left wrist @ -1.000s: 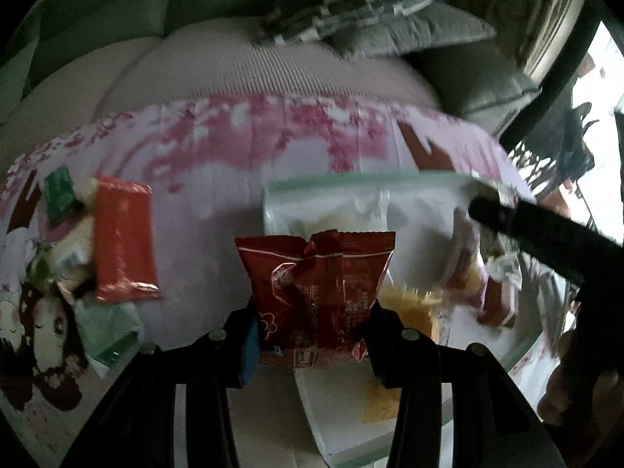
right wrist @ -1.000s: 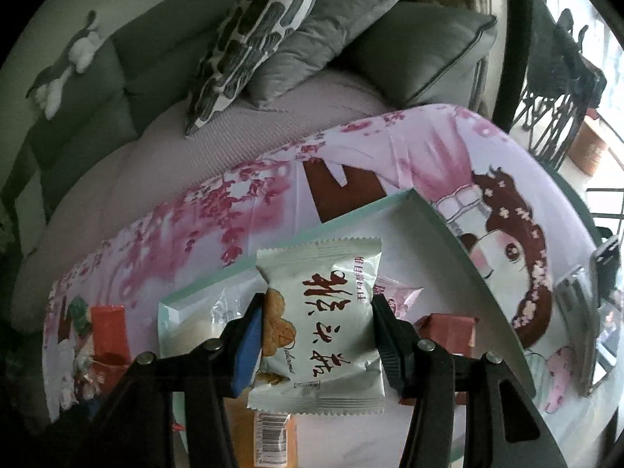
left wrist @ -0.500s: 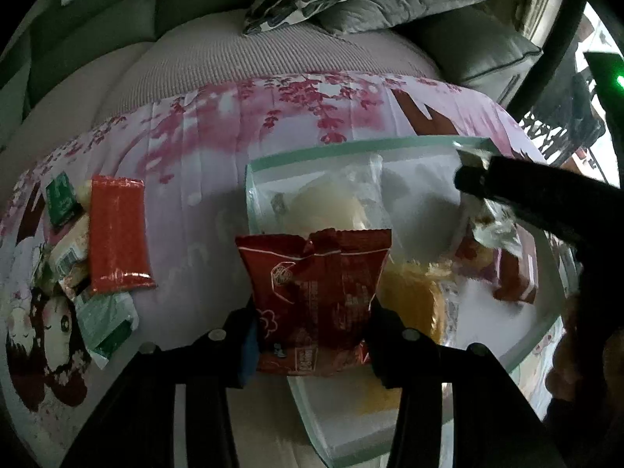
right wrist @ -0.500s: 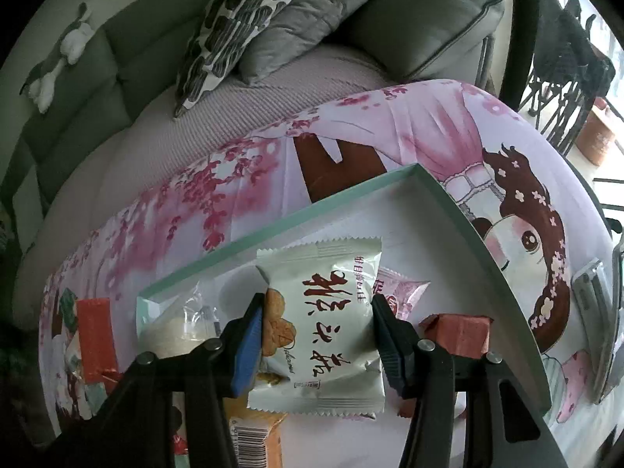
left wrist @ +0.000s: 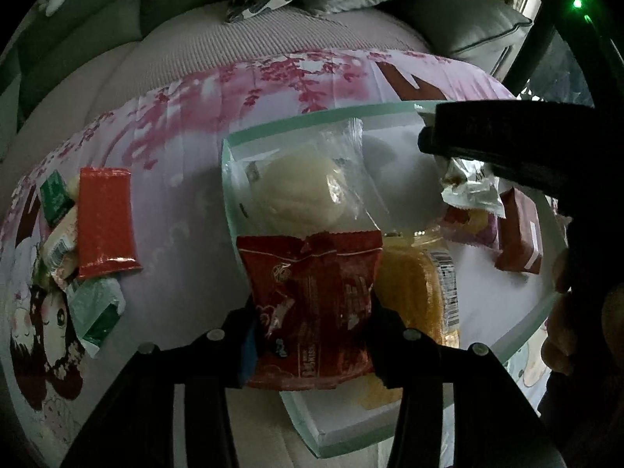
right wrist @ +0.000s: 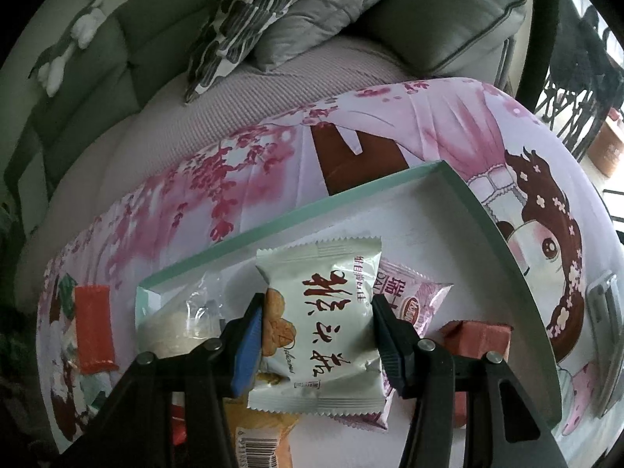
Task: Organize snacks
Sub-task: 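Carry the white packet into the tray and open the right gripper while left drops the red bag there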
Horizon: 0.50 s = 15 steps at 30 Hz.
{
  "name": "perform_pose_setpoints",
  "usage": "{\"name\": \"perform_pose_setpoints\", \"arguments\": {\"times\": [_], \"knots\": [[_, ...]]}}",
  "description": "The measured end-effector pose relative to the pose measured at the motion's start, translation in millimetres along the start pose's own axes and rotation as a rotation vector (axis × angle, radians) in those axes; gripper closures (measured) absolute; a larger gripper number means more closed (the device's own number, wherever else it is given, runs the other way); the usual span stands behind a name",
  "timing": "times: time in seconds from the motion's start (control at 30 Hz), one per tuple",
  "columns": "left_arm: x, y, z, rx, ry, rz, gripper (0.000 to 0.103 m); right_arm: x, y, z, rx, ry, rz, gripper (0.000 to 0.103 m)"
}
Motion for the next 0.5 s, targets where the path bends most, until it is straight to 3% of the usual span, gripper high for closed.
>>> {"name": "perform_pose_setpoints", "arguments": {"times": [0.37,0.47,0.5], "knots": [[0.0,-21.0,-19.5,-0.052,0.027,-0.018,0.054,3.9,-20.0,-0.5,-0.074,-0.009,-0.008,0.046],[0.9,-22.4,-17.7,-0.058,0.026,-0.02,0.052,4.6,-17.3,0.3,-0.068,-0.008,-0.004,0.037],[2.5,-20.9,-15.5,-0.055,0.017,-0.014,0.045,4.7,-16.0,1.0,-0.07,-0.009,0.002,0.031]]}}
Point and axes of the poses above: each gripper's, at about its wrist camera, not at the fingertips, and z roughly against the way its jaws point, y to its left, x to its top, the point moved 10 cm from there along -z, roughly the way its jaws point, and after that the axes turned 1 degree about -y, right-handed, at the moved point
